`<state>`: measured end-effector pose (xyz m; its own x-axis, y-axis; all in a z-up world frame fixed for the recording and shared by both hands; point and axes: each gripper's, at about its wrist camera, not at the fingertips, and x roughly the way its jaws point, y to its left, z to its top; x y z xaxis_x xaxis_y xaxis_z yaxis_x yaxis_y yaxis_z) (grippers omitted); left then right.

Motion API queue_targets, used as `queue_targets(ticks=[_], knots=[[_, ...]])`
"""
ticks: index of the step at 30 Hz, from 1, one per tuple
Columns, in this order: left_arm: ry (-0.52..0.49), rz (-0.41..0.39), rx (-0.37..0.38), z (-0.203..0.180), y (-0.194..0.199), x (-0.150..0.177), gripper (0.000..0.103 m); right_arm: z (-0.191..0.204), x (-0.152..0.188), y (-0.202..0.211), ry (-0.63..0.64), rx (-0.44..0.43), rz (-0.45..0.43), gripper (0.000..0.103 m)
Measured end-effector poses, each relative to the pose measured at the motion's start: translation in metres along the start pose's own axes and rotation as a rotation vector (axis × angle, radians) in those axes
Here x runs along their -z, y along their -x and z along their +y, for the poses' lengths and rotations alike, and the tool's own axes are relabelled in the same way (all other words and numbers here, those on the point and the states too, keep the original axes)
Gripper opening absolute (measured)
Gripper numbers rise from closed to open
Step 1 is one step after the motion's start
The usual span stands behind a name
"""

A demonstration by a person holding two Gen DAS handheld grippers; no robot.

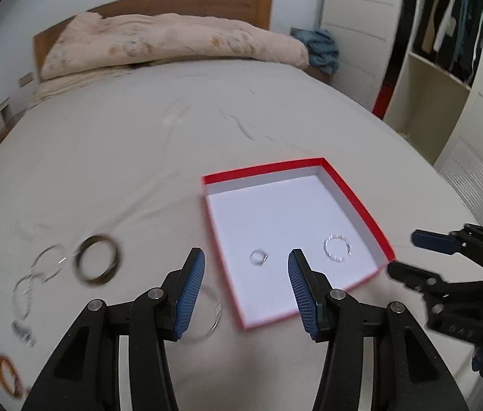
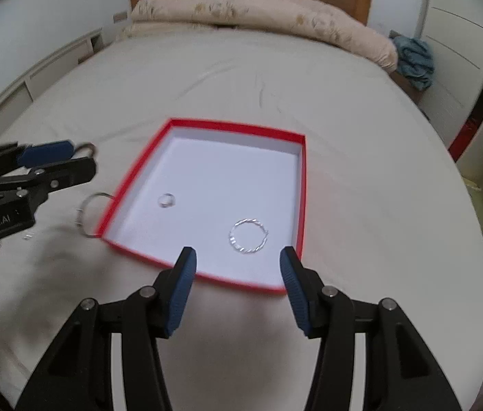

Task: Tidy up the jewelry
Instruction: 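Move the left tool to the beaded bracelet while the right tool approaches another silver hoop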

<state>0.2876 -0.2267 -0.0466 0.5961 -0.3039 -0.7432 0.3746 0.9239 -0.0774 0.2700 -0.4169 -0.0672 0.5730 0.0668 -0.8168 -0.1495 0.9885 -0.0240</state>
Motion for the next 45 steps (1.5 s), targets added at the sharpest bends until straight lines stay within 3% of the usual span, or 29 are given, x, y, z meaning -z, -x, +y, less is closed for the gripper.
queue_targets(ticks=[5,10,17,22,34,45], knots=[[0.044,-0.019,-0.057,0.034,0.062,0.037,0.062,0.034,0.014,0.062,-0.029,-0.033,-0.071,0.049],[0.080,-0.014,-0.113,0.086,0.119,0.094,0.063,0.084,0.032,0.113,-0.033,-0.095,-0.142,0.049],[0.188,-0.024,-0.234,0.169,0.186,0.173,0.063,0.139,0.058,0.148,-0.048,-0.151,-0.195,0.049],[0.298,-0.024,-0.273,0.217,0.208,0.215,0.063,0.175,0.069,0.151,-0.025,-0.192,-0.205,0.049],[0.406,0.072,-0.269,0.251,0.144,0.236,0.063,0.243,0.065,0.067,0.072,-0.278,-0.112,0.049],[0.451,0.163,-0.207,0.271,0.073,0.232,0.049,0.275,0.044,-0.037,0.117,-0.335,-0.007,0.049]])
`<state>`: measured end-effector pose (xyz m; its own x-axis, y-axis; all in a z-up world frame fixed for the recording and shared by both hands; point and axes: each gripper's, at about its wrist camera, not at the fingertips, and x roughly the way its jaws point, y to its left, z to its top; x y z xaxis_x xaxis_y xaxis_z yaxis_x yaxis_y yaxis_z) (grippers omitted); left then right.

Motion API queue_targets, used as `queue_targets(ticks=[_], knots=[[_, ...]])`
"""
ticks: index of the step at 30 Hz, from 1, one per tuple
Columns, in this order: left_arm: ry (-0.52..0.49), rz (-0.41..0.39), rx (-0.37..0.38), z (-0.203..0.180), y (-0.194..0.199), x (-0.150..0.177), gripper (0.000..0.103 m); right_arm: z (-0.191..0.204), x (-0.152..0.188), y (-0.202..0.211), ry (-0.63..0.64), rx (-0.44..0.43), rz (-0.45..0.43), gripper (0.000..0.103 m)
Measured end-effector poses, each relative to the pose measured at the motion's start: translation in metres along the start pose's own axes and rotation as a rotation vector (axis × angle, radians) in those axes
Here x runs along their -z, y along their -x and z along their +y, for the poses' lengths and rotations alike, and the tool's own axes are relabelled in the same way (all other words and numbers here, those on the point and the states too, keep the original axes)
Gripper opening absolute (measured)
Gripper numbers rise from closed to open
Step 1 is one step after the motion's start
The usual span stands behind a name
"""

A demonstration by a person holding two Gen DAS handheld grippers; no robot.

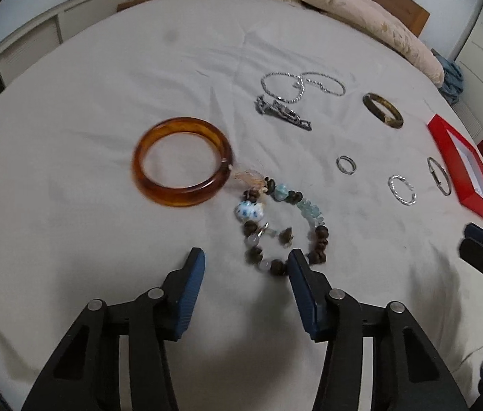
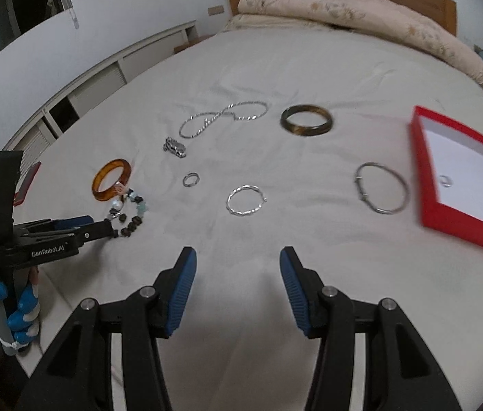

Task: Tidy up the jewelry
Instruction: 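Move the left tool to the beaded bracelet while the right tool approaches another silver hoop, then grasp the beaded bracelet with the left tool while the right tool grasps the second twisted hoop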

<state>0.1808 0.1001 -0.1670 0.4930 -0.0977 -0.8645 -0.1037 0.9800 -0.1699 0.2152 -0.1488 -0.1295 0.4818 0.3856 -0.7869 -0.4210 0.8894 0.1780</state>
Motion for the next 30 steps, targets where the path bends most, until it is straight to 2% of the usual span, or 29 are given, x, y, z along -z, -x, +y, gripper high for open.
queue_targets(ticks=[3,5,16,17,19,25,30], knots=[[0.000,-0.001,0.018,-0.001,-0.006,-0.006,0.041,-0.001,-0.006,-0.023,0.010,-0.013,0.018,0.049],[-0.001,0.005,0.024,-0.001,-0.012,-0.010,0.032,-0.001,-0.009,-0.035,0.016,-0.017,0.026,0.049],[-0.024,-0.008,0.043,-0.004,-0.016,-0.014,0.010,-0.006,-0.031,-0.076,0.021,-0.002,0.019,0.048],[-0.025,-0.009,0.043,-0.005,-0.016,-0.015,0.009,-0.005,-0.033,-0.078,0.025,0.001,0.017,0.048],[-0.025,-0.012,0.043,-0.006,-0.016,-0.015,0.009,-0.004,-0.035,-0.083,0.035,0.011,0.019,0.041],[-0.034,-0.011,0.044,-0.012,-0.011,-0.018,0.008,-0.006,-0.038,-0.080,0.025,-0.007,0.028,0.040],[-0.047,-0.021,0.049,-0.027,0.003,-0.014,0.009,-0.004,-0.034,-0.052,0.018,-0.013,-0.001,0.040]])
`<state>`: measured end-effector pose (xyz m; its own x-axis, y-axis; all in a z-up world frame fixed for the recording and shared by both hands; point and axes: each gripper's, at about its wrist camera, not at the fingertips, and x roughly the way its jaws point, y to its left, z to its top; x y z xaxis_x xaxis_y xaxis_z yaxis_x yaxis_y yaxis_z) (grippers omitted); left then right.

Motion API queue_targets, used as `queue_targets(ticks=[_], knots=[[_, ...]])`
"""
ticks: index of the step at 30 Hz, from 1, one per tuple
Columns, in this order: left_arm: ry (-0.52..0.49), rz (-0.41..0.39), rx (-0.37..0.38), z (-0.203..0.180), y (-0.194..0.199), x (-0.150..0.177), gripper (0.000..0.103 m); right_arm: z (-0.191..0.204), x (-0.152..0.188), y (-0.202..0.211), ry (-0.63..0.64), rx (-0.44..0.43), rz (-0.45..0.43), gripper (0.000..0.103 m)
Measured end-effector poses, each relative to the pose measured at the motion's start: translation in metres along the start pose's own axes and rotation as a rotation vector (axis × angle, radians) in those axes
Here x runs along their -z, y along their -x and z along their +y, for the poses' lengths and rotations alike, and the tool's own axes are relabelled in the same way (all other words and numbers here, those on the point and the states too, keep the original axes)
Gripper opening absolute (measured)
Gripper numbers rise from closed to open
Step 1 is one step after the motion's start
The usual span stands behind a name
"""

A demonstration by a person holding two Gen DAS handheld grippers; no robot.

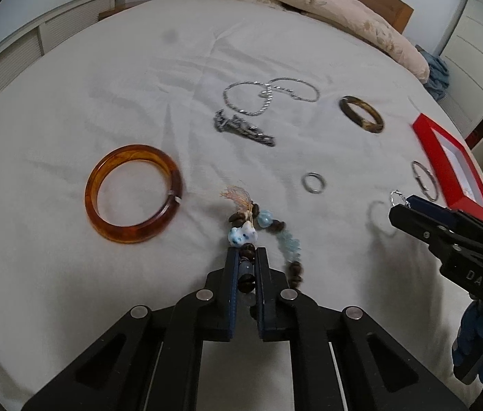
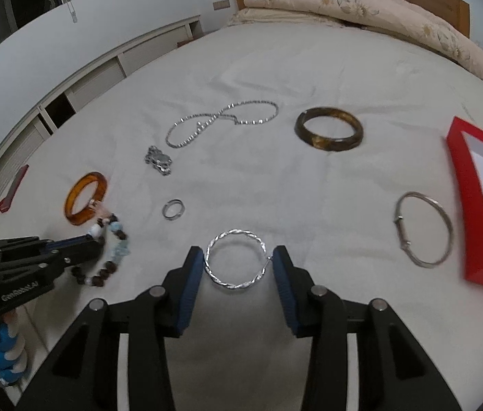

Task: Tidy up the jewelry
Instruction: 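Grasp the beaded bracelet with the left tool while the right tool grasps the second twisted hoop, then carry the bracelet and hoop into the red box and release both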

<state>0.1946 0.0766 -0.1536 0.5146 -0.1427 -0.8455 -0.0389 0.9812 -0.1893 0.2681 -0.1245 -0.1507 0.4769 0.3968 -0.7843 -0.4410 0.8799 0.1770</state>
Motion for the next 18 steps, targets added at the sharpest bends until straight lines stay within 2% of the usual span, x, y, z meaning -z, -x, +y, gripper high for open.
queue_targets(ticks=[10,18], knots=[[-0.054,-0.054,-0.002,-0.042,0.046,0.001,0.008,0.001,0.013,0.079,-0.027,-0.007,-0.086,0.040],[-0.127,-0.104,0.038,-0.099,0.070,-0.014,0.008,-0.033,0.028,0.142,-0.070,0.038,-0.152,0.040]])
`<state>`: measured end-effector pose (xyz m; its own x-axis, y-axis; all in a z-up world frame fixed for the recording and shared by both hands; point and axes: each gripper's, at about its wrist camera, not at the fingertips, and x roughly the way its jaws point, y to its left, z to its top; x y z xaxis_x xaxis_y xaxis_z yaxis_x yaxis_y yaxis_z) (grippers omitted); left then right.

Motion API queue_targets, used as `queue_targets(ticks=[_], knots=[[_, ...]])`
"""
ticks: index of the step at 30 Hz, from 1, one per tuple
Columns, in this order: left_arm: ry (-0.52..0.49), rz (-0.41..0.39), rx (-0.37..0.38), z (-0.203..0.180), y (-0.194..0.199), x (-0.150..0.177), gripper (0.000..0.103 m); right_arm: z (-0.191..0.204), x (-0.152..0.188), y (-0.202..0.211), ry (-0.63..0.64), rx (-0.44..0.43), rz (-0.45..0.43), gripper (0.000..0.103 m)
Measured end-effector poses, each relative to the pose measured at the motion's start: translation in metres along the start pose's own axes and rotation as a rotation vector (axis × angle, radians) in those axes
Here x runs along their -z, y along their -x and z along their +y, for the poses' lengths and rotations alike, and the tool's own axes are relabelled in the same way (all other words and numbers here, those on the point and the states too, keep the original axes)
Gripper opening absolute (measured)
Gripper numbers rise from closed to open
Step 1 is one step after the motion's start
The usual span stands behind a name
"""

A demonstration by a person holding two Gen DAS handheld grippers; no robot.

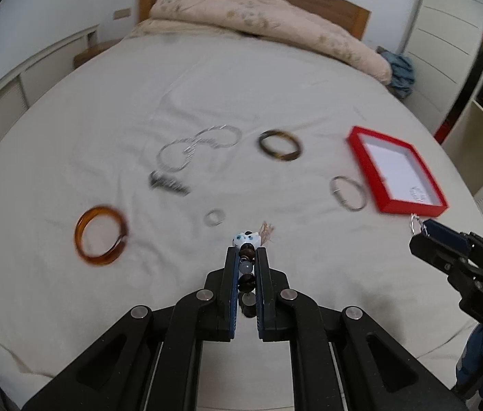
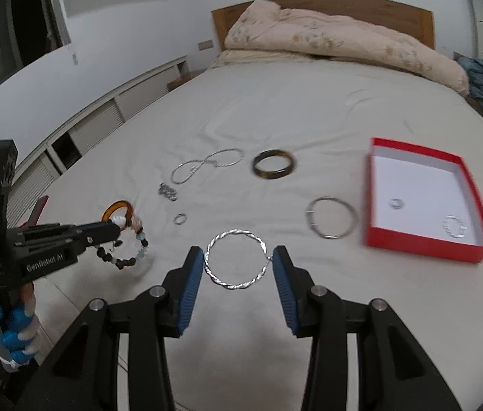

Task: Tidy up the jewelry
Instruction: 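Carry the bracelet and hoop into the red box and release both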

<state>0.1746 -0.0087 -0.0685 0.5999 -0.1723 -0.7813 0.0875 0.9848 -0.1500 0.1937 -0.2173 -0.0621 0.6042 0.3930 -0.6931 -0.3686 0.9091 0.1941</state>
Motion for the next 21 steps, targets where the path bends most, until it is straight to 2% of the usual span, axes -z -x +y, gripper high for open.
queue_targets(ticks=[7,12,15,21], knots=[[-0.085,-0.040,0.069,-0.067,-0.003,-0.041,0.008,-0.068,-0.001,0.037,-0.034,0.092,-0.019,0.040],[-0.148,-0.049,0.124,-0.119,-0.027,-0.081,0.008,-0.128,-0.011,0.045,-0.071,0.163,-0.025,0.040],[-0.193,-0.054,0.146,-0.150,-0.048,-0.106,0.009,-0.165,-0.024,0.041,-0.088,0.201,-0.028,0.040],[-0.239,-0.036,0.178,-0.207,-0.108,-0.149,0.009,-0.214,-0.057,0.009,-0.082,0.223,-0.020,0.040]])
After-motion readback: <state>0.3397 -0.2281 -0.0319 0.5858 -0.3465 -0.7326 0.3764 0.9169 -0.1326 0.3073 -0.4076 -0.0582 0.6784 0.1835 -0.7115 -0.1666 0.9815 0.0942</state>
